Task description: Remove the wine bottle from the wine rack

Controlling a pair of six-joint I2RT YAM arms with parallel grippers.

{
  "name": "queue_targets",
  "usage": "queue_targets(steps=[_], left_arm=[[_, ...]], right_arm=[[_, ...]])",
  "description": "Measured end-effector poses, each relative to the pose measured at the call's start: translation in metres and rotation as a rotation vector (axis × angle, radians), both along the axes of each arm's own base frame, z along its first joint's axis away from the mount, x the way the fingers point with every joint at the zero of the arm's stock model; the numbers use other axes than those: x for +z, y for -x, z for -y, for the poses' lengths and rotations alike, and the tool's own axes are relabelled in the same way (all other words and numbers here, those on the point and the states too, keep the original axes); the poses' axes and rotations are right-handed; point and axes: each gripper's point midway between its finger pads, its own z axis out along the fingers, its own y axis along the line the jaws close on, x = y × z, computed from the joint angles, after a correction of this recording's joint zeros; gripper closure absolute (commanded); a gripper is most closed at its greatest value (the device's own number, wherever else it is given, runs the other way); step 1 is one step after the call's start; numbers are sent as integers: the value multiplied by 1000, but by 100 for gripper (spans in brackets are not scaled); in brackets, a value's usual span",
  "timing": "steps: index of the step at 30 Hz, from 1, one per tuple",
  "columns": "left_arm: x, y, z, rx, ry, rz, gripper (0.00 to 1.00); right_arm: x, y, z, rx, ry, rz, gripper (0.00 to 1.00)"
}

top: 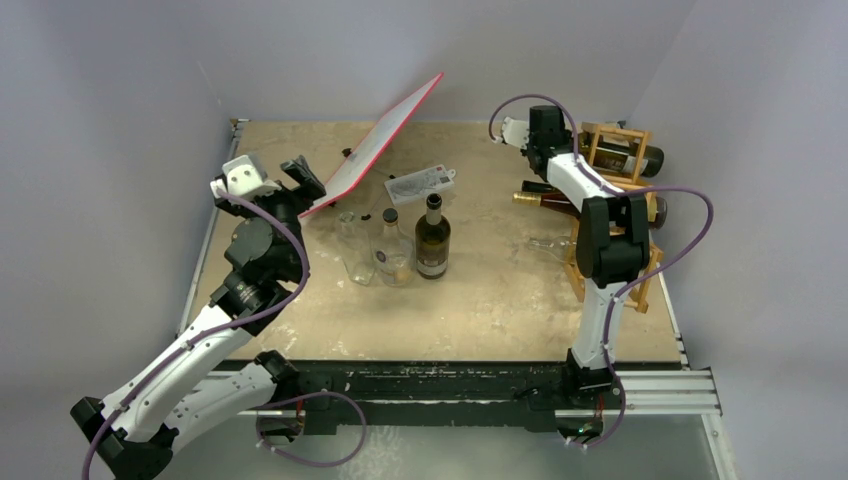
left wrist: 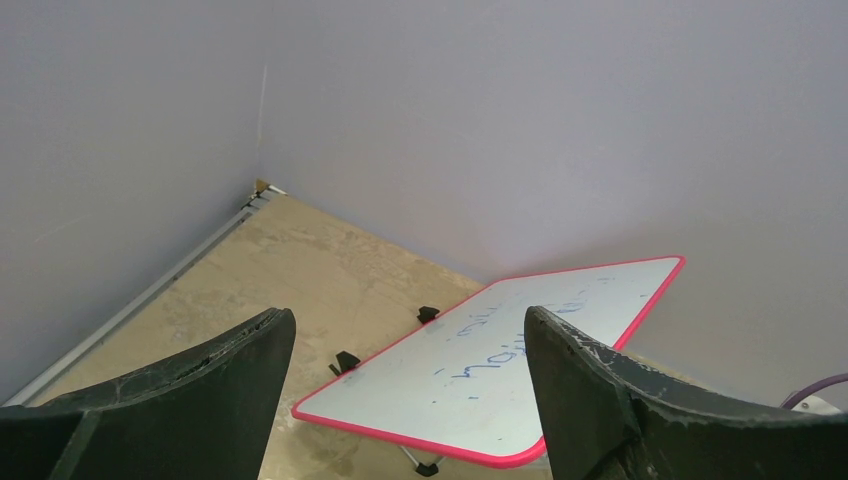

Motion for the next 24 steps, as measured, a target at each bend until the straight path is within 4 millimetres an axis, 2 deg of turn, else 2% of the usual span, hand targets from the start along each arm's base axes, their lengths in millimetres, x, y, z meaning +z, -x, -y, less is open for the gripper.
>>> queue_targets(steps=[7, 13, 18, 24], left_arm=[[-2, -2, 1, 0, -6, -6, 16], [-3, -3, 2, 0, -9, -10, 16], [-3, -3, 2, 0, -10, -11, 16], [-4, -4, 4, -1, -13, -15, 16]], right_arm=[[-5, 1, -5, 19, 13, -10, 77], [-7, 2, -14, 35, 18, -13, 90], [-8, 1, -32, 66, 14, -7, 99], [-6, 0, -61, 103, 9, 27, 100]])
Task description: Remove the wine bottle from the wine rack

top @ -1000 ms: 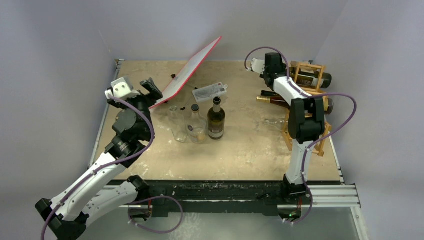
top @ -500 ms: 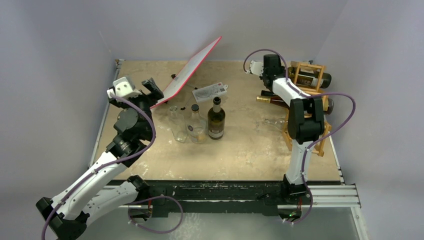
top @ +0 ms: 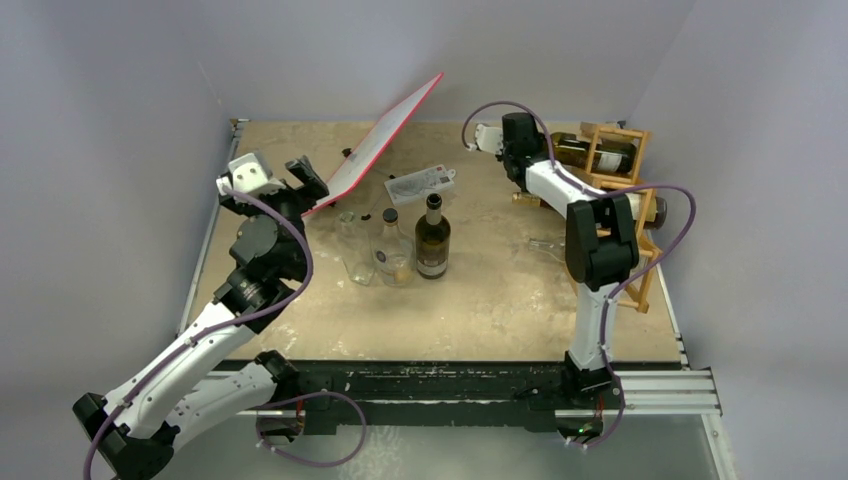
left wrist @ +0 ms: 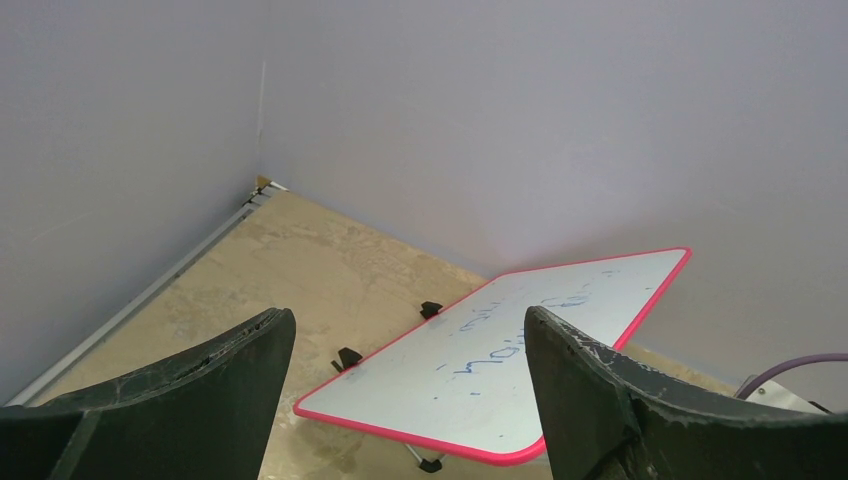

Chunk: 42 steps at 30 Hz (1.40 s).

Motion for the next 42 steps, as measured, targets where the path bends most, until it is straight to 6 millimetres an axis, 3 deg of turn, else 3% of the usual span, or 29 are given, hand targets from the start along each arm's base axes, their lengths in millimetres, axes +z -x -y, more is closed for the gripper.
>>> queue_targets(steps=[15, 24, 42], left_arm=[[0, 0, 1, -5, -1, 1, 16], [-1, -1, 2, -7, -4, -2, 16], [-3, -3, 4, -7, -10, -9, 16]], right_arm=[[26, 7, -55, 59, -118, 95, 100], [54, 16, -90, 117, -208, 150, 100], [104, 44, -127, 204, -498, 203, 100]])
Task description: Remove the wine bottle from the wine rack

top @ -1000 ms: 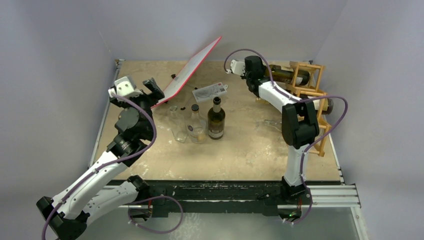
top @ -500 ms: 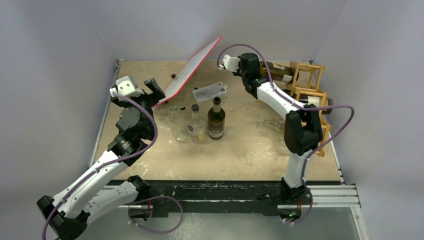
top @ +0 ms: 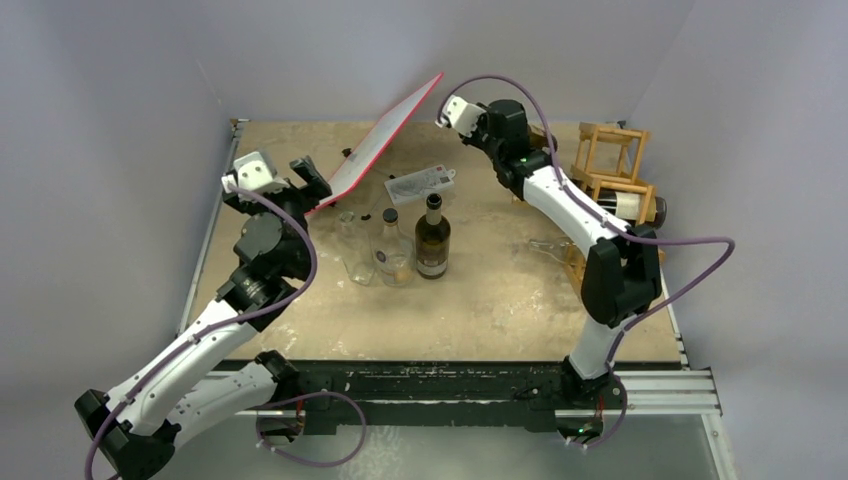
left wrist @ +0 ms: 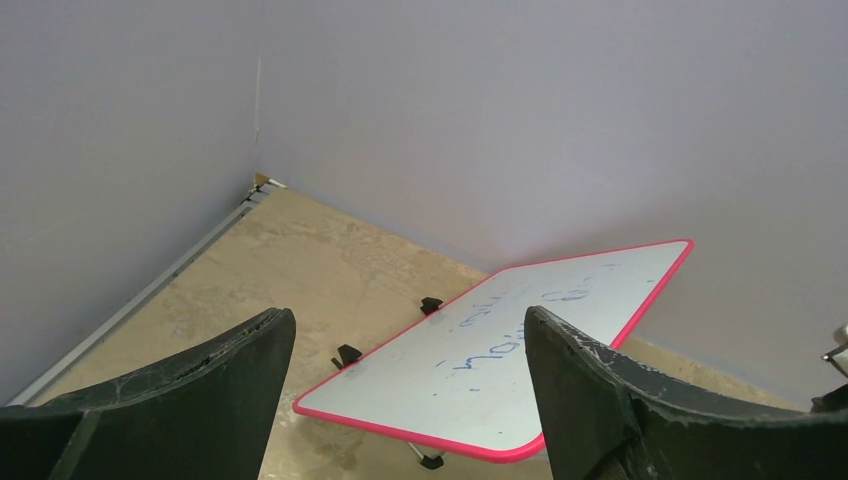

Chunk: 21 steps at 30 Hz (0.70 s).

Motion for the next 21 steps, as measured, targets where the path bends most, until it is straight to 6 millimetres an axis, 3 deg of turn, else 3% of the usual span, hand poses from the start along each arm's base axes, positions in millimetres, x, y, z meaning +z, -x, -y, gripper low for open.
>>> queue_targets(steps=[8, 21], left_arm=[[-2, -2, 2, 0, -6, -8, 16], [-5, -4, 3, 1, -16, -17, 16]], right_arm=[[16, 13, -23, 72, -208, -14, 100], [31, 64, -81, 301, -672, -107, 100]])
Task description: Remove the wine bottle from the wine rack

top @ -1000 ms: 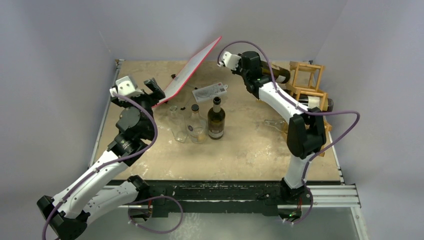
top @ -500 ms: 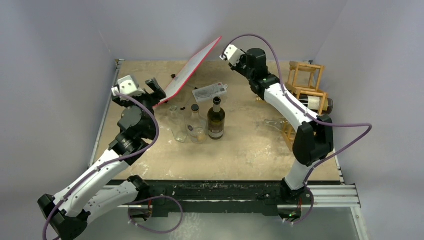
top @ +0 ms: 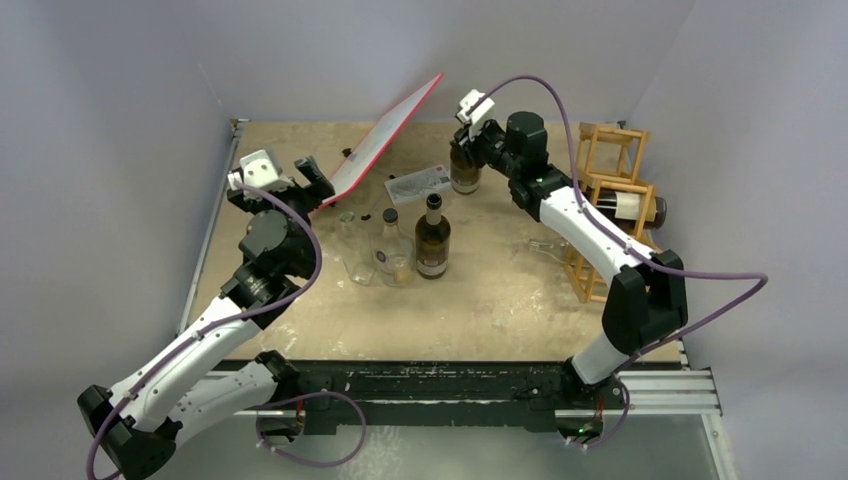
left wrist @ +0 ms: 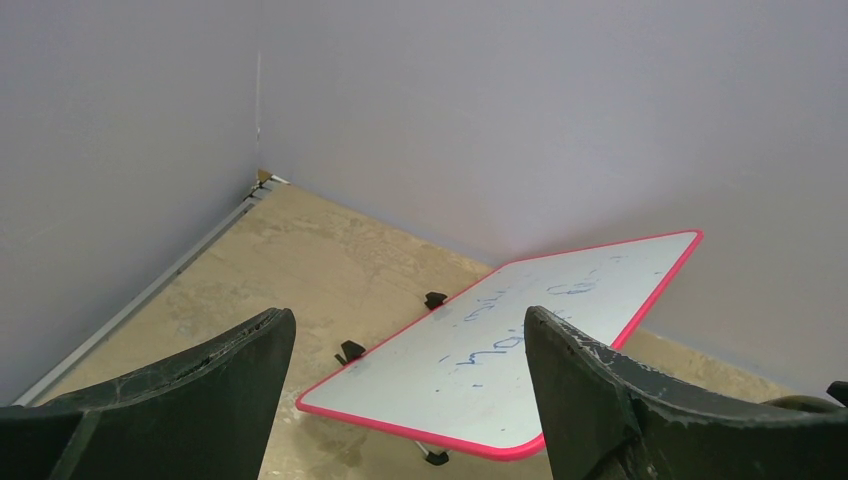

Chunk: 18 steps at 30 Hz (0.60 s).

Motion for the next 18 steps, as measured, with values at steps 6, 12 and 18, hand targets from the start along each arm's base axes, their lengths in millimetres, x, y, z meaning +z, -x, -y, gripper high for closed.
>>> queue_targets(steps=[6, 12, 18], left_arm=[[-1, -1, 1, 1, -10, -6, 16], [-1, -1, 0, 3, -20, -9, 16], [-1, -1, 0, 3, -23, -10, 16]], right_arm=[[6, 11, -30, 103, -125, -21, 100], [-8, 18, -66, 197, -175, -62, 100], [-46, 24, -91, 254, -181, -164, 100]])
